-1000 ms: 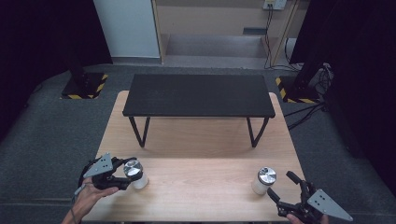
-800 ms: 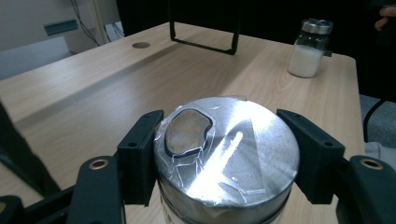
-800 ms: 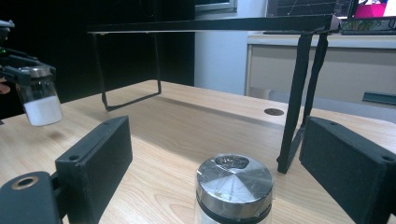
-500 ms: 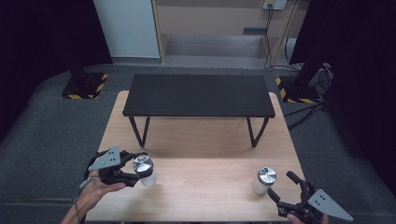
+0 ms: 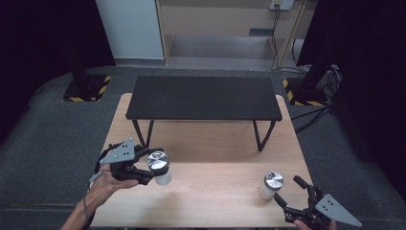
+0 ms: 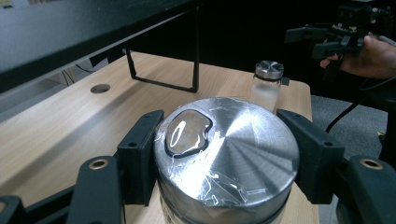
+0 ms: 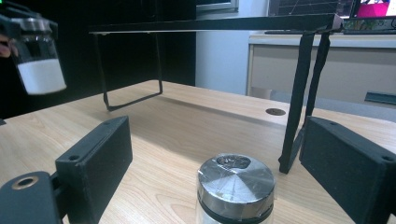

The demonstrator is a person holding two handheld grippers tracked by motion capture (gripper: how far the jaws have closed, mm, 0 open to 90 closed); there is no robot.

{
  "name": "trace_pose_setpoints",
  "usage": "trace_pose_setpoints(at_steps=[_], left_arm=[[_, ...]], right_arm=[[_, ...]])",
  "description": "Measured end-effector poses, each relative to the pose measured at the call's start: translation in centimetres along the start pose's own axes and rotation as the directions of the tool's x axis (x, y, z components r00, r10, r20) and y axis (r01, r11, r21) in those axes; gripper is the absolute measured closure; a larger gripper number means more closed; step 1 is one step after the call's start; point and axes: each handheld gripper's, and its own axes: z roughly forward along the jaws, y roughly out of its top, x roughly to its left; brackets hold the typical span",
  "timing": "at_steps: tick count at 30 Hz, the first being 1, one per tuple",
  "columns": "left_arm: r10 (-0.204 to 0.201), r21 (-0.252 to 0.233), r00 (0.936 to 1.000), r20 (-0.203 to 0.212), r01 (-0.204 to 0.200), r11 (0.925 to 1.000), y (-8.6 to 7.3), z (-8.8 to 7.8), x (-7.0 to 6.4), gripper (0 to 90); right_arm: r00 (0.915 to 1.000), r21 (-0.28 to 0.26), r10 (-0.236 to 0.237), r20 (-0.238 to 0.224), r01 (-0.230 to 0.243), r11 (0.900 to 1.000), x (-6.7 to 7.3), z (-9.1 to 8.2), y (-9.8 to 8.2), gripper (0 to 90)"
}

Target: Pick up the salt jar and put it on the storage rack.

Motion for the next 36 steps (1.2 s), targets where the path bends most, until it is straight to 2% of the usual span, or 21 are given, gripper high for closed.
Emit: trace_pose_setpoints(at_steps=[13, 18, 21, 31, 36], left_arm=[[0.022, 0.015, 0.9993, -0.029, -0.022, 0.9997, 4.8, 0.7, 0.3, 33.6], [0.019, 0.013, 0.9984, -0.053, -0.018, 0.9997, 6.6, 0.8, 0.5, 33.6], [0.020, 0.005, 0.9963, -0.084, -0.020, 0.9998, 7.7, 0.9, 0.5, 33.6], [-0.034, -0.051, 0.9829, -0.181, 0.026, 0.9984, 10.4, 1.1, 1.1, 33.5], [-0.031, -0.050, 0.9736, -0.226, 0.020, 0.9986, 12.0, 1.1, 1.4, 33.6]], right_arm=[[1.0000, -0.002, 0.002, -0.004, -0.002, 1.000, -0.1, 0.0, 0.0, 9.5], [1.0000, -0.001, 0.003, -0.007, -0.003, 1.000, -0.1, 0.0, 0.0, 9.5], [1.0000, -0.002, 0.003, -0.007, -0.003, 1.000, -0.1, 0.0, -0.1, 9.5], [0.9999, -0.002, 0.004, -0.011, -0.004, 1.000, -0.2, 0.0, -0.1, 9.6], [0.9999, -0.004, 0.005, -0.011, -0.005, 1.000, -0.2, 0.0, -0.1, 9.7]])
